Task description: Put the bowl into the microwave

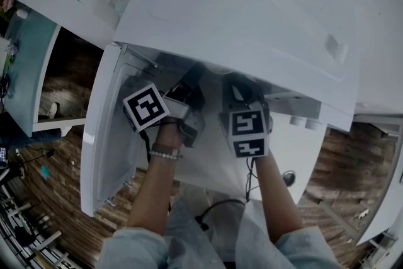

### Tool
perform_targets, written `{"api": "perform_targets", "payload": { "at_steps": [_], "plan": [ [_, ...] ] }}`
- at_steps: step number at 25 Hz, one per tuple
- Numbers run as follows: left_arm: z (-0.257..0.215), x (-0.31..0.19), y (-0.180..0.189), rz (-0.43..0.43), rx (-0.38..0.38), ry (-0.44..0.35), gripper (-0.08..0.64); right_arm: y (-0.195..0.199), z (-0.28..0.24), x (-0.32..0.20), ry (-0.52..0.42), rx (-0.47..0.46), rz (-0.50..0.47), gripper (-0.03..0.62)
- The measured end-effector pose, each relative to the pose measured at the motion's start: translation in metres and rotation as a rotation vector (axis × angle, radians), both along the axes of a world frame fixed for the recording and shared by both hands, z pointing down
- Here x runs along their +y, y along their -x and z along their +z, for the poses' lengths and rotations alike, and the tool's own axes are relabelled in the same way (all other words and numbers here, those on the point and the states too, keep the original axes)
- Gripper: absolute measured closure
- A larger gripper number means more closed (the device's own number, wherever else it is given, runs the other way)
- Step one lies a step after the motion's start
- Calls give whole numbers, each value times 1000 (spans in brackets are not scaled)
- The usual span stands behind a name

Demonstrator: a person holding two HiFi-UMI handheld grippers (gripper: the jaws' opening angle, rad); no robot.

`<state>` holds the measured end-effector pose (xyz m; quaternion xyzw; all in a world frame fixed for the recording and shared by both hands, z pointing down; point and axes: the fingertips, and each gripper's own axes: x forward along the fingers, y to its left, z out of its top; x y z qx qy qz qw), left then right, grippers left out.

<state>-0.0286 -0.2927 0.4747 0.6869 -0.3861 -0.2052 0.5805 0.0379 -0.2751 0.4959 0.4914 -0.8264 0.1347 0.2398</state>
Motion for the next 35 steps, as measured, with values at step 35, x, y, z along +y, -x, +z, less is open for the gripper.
{"api": "perform_targets", "payload": {
  "at_steps": [35],
  "plan": [
    [-84,94,-38,275,-162,-264,561,-16,-92,87,-208,-133,-93,589]
  ]
}}
